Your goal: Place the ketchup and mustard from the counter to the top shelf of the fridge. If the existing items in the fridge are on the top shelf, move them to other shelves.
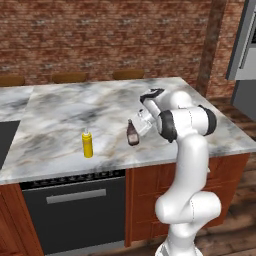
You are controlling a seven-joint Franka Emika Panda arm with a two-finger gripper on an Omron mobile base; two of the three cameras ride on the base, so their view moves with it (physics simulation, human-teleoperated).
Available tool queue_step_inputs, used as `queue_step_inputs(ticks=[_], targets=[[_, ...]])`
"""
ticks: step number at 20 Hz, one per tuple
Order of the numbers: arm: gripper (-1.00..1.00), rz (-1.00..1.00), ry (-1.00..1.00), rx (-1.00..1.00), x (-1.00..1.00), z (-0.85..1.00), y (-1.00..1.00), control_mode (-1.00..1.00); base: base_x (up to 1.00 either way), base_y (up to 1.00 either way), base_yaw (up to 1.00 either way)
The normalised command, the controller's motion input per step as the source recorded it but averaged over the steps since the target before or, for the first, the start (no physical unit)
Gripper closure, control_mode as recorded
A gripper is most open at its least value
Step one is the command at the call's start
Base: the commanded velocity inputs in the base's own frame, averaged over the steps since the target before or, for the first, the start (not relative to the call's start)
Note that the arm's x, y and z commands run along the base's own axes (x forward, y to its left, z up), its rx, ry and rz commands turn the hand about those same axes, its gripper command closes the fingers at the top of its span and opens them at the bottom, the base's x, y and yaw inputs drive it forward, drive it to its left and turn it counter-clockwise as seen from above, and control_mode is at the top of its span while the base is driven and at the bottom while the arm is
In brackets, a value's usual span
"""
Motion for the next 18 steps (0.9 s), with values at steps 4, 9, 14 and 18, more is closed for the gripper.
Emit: queue_step_inputs(ticks=[4, 9, 14, 18], targets=[[1.00, -0.01, -0.10, 0.00, -0.52, 0.95, -0.02, -1.00, 0.00, 0.00, 0.00], [1.00, -0.06, -0.14, 0.00, -0.86, 1.00, -0.03, -1.00, 0.00, 0.00, 0.00], [1.00, -0.07, -0.16, 0.00, -1.00, 1.00, -0.15, -1.00, 0.00, 0.00, 0.00], [1.00, -0.04, -0.11, 0.00, -1.00, 1.00, -0.12, -1.00, 0.00, 0.00, 0.00]])
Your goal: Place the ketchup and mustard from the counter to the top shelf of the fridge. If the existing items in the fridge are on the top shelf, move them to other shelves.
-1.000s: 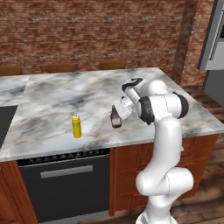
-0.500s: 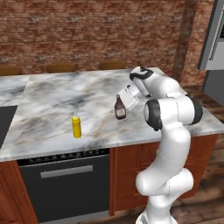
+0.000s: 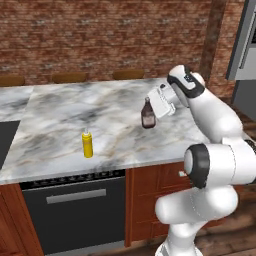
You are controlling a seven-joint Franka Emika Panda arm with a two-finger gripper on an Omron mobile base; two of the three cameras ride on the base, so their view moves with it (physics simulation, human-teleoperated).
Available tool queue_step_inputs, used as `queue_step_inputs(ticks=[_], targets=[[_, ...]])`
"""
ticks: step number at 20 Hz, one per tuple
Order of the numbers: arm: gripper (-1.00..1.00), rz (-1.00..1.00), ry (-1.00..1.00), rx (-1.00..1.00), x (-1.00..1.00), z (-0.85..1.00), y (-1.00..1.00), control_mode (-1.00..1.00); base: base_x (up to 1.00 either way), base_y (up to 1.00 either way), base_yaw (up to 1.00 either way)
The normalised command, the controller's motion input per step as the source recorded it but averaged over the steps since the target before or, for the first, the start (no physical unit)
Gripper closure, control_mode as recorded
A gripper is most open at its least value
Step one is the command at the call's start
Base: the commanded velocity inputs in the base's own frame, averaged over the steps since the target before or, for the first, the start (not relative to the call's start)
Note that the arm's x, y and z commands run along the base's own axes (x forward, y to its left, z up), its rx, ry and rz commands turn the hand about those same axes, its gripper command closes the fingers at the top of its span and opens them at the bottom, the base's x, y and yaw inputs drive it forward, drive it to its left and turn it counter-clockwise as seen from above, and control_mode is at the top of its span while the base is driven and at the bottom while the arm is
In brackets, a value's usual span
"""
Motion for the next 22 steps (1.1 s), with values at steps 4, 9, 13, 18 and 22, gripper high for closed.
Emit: queue_step_inputs(ticks=[4, 9, 13, 18, 22], targets=[[1.00, 0.00, -0.11, 0.00, -1.00, 1.00, -0.11, -1.00, 0.00, 0.00, 0.00], [1.00, 0.00, -0.15, 0.01, -1.00, 0.96, -0.38, -1.00, 0.00, 0.00, 0.00], [1.00, -0.02, -0.04, 0.10, -1.00, 0.54, -0.63, -1.00, 0.00, 0.00, 0.00], [1.00, -0.04, 0.00, 0.03, -0.85, 0.03, -0.30, -1.00, 0.00, 0.00, 0.00], [1.00, -0.01, 0.00, 0.00, -0.67, 0.00, -0.07, 1.00, -0.25, -0.08, -0.01]])
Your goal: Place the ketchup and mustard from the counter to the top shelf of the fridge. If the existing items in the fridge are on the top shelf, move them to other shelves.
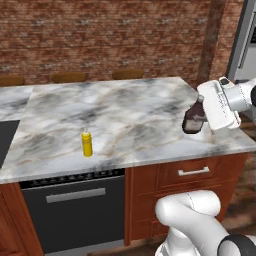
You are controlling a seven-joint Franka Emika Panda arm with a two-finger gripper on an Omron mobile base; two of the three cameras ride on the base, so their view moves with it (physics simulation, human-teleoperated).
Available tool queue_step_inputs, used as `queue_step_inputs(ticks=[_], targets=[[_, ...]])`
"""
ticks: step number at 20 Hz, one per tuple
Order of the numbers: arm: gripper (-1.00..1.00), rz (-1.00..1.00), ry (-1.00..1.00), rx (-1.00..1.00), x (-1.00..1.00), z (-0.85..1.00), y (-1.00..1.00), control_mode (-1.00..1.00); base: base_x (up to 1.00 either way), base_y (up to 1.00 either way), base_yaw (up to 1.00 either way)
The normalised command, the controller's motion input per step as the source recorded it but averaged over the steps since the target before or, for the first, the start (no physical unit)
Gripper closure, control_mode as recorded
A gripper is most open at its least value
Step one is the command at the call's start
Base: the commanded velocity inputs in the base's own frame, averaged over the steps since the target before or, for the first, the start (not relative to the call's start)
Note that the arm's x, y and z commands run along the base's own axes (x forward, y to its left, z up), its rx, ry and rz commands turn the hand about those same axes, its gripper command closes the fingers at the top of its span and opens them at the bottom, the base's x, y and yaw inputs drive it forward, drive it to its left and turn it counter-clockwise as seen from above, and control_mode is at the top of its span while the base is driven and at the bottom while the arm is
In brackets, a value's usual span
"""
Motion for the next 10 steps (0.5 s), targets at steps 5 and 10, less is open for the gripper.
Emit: queue_step_inputs(ticks=[5, 10], targets=[[1.00, 0.00, 0.00, 0.00, 0.00, 0.00, 0.00, 1.00, -0.91, -0.86, -0.09], [1.00, 0.00, 0.00, 0.00, 0.00, 0.00, 0.00, 1.00, -0.56, -1.00, -0.12]])
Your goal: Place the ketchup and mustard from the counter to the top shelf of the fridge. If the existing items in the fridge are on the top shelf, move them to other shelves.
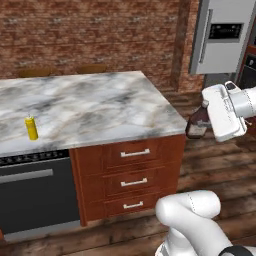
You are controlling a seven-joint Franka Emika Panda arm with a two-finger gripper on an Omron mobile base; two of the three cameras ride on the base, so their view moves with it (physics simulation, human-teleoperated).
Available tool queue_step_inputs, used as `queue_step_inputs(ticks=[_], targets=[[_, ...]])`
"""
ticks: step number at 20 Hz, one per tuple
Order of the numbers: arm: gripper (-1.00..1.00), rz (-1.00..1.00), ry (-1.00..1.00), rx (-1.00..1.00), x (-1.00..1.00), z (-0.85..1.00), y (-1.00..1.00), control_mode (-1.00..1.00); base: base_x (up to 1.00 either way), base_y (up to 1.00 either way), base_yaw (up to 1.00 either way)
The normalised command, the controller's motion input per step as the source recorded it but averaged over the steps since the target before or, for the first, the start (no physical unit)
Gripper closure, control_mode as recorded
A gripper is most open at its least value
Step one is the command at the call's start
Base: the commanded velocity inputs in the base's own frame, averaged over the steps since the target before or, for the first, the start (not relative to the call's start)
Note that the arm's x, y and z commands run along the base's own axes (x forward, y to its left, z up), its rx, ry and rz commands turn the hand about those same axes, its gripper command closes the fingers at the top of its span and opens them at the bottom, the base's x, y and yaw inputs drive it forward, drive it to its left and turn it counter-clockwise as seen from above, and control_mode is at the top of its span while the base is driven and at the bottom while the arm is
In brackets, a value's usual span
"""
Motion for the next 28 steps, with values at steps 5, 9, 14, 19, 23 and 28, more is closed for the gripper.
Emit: queue_step_inputs(ticks=[5, 9, 14, 19, 23, 28], targets=[[1.00, 0.00, 0.00, 0.00, 0.00, 0.00, 0.00, 1.00, -0.10, -1.00, -0.13], [1.00, 0.00, 0.00, 0.00, 0.00, 0.00, 0.00, 1.00, 0.17, -1.00, -0.14], [1.00, 0.00, 0.00, 0.00, 0.00, 0.00, 0.00, 1.00, 0.60, -1.00, -0.06], [1.00, 0.00, 0.00, 0.00, 0.00, 0.00, 0.00, 1.00, 1.00, -0.73, 0.00], [1.00, 0.00, 0.00, 0.00, 0.00, 0.00, 0.00, 1.00, 1.00, -0.31, 0.00], [1.00, 0.00, 0.00, 0.00, 0.00, 0.00, 0.00, 1.00, 1.00, -0.23, 0.00]])
